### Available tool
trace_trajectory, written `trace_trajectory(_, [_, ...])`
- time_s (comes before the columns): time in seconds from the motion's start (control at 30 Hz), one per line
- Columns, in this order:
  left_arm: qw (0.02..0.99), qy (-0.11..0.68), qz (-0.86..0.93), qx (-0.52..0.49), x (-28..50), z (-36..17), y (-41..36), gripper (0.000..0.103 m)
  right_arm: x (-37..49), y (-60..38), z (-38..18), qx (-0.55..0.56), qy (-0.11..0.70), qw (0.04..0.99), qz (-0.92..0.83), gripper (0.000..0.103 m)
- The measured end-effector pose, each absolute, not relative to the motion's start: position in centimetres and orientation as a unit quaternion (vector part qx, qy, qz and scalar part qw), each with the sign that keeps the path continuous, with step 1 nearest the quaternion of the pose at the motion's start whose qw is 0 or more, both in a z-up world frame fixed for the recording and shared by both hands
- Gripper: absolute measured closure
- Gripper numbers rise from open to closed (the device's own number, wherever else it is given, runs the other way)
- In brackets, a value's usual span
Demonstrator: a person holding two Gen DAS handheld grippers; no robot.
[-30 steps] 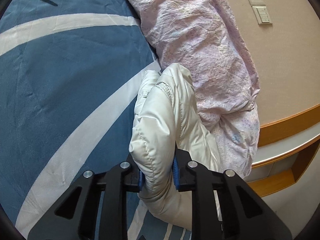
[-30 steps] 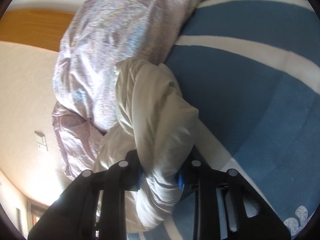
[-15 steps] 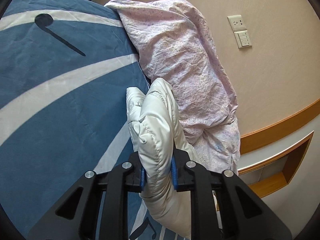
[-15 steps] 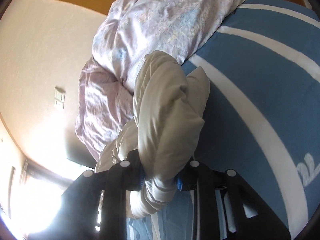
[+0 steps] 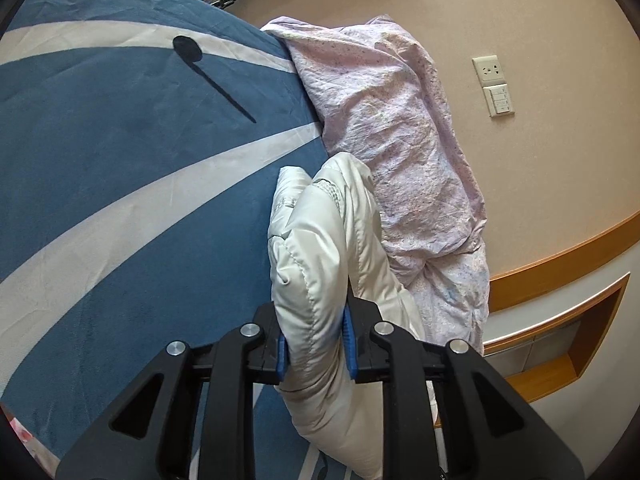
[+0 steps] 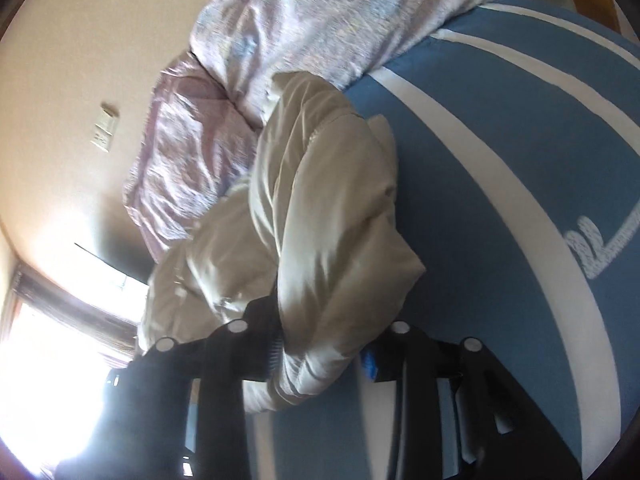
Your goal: Fold large clothes
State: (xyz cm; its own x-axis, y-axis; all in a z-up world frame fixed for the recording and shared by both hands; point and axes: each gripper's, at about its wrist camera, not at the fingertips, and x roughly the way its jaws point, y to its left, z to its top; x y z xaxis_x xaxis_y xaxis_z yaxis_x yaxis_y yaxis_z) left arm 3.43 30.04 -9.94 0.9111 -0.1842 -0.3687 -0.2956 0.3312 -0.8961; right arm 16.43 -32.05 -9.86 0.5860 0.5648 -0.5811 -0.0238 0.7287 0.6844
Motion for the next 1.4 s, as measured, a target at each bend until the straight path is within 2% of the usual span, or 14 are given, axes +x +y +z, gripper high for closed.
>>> trace_trajectory(0.1, [0.789, 0.216, 0.042, -0.574, 3.3, -10.7, 30.1, 0.071, 16.1, -33.0, -10.3, 0.326, 0.424, 0.832, 0.147, 0.047])
trace_trajectory(0.13, [0.794, 0.218, 0.046, -0.566, 3.3, -10.7, 30.1, 0.064, 15.9, -33.3, -9.8, 0.317, 0.414, 0.844, 0.126, 0.04])
trace_trajectory(0.23, [0.814, 0.218, 0.074, -0.533, 2.6, -10.3, 30.0, 0.031, 14.7, -33.7, -7.1, 0.254, 0.359, 0.897, 0.037, 0.038])
trace_trajectory(0.37, [0.838, 0.21, 0.096, -0.495, 1.8, -9.4, 29.8, 0.013, 14.0, -30.1, -3.0, 0.143, 0.288, 0.946, 0.027, 0.038])
trace_trajectory(0.6, [0.855, 0.215, 0.107, -0.46, 1.5, -8.8, 28.9, 0.012, 15.9, -19.5, -2.4, -0.021, 0.284, 0.954, 0.098, 0.039])
trace_trajectory(0.7, [0.859, 0.22, 0.11, -0.449, 1.6, -8.8, 28.7, 0.012, 18.0, -17.3, -4.4, -0.057, 0.323, 0.94, 0.091, 0.039])
trace_trajectory(0.77, [0.858, 0.224, 0.107, -0.45, 1.7, -8.9, 28.6, 0.012, 20.6, -15.7, -7.4, -0.101, 0.382, 0.916, 0.066, 0.038])
trace_trajectory(0.87, [0.855, 0.227, 0.101, -0.455, 1.8, -9.2, 28.6, 0.011, 20.2, -14.6, -8.4, -0.151, 0.374, 0.913, 0.054, 0.036])
trace_trajectory(0.97, [0.855, 0.225, 0.096, -0.457, 1.7, -9.3, 28.5, 0.011, 19.4, -14.4, -6.0, -0.121, 0.357, 0.924, 0.067, 0.039])
trace_trajectory(1.1, [0.849, 0.227, 0.089, -0.468, 2.1, -9.5, 28.3, 0.011, 17.4, -12.9, -2.3, -0.092, 0.297, 0.942, 0.124, 0.035])
trace_trajectory(1.4, [0.842, 0.24, 0.08, -0.476, 3.5, -9.7, 27.4, 0.011, 18.4, -6.9, -3.7, -0.13, 0.313, 0.928, 0.153, 0.034])
